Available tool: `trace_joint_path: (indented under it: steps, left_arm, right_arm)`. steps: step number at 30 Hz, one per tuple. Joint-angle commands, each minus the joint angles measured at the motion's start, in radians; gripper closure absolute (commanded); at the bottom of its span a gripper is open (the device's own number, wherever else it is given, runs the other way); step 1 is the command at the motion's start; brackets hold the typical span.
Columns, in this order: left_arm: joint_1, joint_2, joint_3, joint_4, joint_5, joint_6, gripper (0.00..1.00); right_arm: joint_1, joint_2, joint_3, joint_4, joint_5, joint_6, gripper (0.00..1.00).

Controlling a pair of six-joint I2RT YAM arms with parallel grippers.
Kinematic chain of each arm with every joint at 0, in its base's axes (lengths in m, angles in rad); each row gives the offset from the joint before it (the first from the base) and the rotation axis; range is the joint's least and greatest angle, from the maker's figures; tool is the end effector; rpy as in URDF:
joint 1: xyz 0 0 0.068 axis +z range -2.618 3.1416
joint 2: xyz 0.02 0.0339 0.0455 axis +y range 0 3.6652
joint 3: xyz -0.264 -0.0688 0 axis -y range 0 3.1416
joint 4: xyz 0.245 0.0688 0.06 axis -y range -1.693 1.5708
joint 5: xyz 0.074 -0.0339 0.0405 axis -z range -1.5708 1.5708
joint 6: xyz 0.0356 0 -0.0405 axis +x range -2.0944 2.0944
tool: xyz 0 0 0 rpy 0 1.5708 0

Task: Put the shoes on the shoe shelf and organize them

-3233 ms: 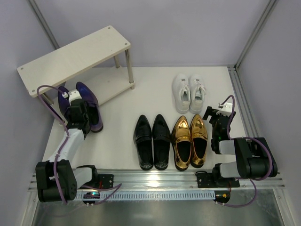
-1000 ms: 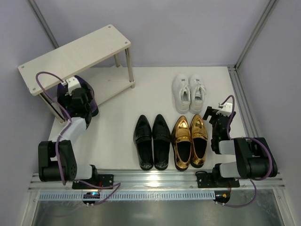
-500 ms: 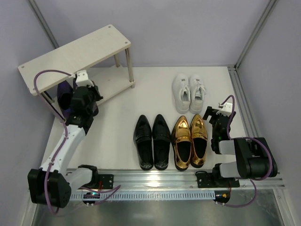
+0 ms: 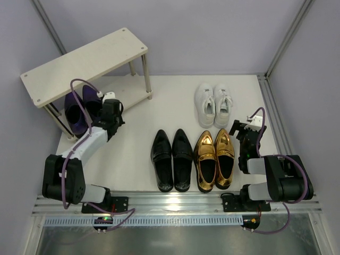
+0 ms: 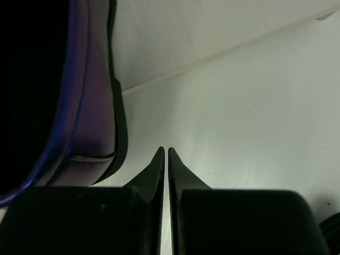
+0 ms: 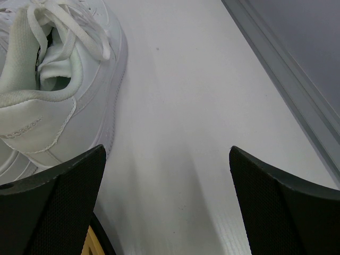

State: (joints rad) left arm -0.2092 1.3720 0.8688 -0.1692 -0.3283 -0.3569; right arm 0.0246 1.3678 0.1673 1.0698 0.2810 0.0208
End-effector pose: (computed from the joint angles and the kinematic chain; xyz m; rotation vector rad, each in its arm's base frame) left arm 0.2916 -0.0502 0.2396 -0.3367 2.1760 0.0536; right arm 0.2188 -0.0045 0.1513 0.2062 1.6880 -0.2050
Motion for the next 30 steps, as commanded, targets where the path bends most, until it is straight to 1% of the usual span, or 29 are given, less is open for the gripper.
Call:
trace_joint_path:
  steps: [1, 6, 7, 8, 10, 12, 14, 18, 19, 22, 24, 25, 27, 28, 29, 30]
  left_arm:
    - [-0.001, 0.041, 0.012, -0.019, -0.167, -0.022, 1.0]
    - [0.001, 0.119, 0.004, -0.012, -0.215, -0.06, 1.0]
    - [0.004, 0.124, 0.004, -0.027, -0.263, -0.069, 1.0]
    - [0.004, 0.127, 0.004, -0.032, -0.278, -0.077, 1.0]
    - [0.008, 0.111, -0.007, -0.041, -0.349, -0.1, 1.0]
    - [0.016, 0.079, -0.025, -0.027, -0.368, -0.106, 1.0]
    - [0.022, 0.07, -0.037, -0.036, -0.426, -0.117, 1.0]
    - [0.034, 0.056, -0.036, -0.075, -0.456, -0.149, 1.0]
    - [0.034, 0.044, -0.045, -0.072, -0.448, -0.151, 1.0]
    - [0.033, 0.015, -0.059, -0.03, -0.318, -0.127, 1.0]
    - [0.018, -0.004, -0.063, 0.017, -0.156, -0.099, 1.0]
    - [-0.027, -0.02, -0.065, 0.026, -0.131, -0.067, 1.0]
    - [-0.071, -0.04, -0.063, 0.034, -0.054, -0.056, 1.0]
    - [-0.125, -0.05, -0.062, 0.031, -0.039, -0.053, 1.0]
    - [-0.157, -0.072, -0.059, 0.02, -0.032, -0.06, 0.99]
    - [-0.192, -0.082, -0.053, 0.01, -0.022, -0.069, 0.92]
  right_arm:
    - [0.005, -0.004, 0.017, 0.084, 0.003, -0.001, 0.03]
    - [0.005, -0.004, 0.018, 0.084, 0.003, -0.001, 0.03]
    - [0.003, -0.003, 0.017, 0.082, 0.001, -0.001, 0.03]
    - [0.003, -0.003, 0.017, 0.082, 0.001, -0.001, 0.03]
    - [0.005, -0.003, 0.017, 0.082, 0.001, -0.002, 0.03]
    - [0.005, -0.004, 0.017, 0.084, 0.003, -0.001, 0.03]
    - [0.005, -0.003, 0.017, 0.082, 0.003, -0.001, 0.03]
    - [0.005, -0.003, 0.017, 0.084, 0.003, -0.001, 0.03]
    - [0.005, -0.004, 0.017, 0.084, 0.003, -0.001, 0.03]
    - [0.005, -0.003, 0.018, 0.082, 0.0, -0.001, 0.03]
    - [0.005, -0.004, 0.017, 0.084, 0.0, -0.001, 0.03]
    - [0.005, -0.003, 0.017, 0.082, 0.001, -0.001, 0.03]
    - [0.005, -0.004, 0.017, 0.082, 0.003, -0.001, 0.03]
    - [0.005, -0.004, 0.017, 0.084, 0.001, -0.001, 0.02]
    - [0.005, -0.003, 0.017, 0.082, 0.001, -0.001, 0.03]
    - [0.005, -0.003, 0.017, 0.082, 0.003, -0.001, 0.03]
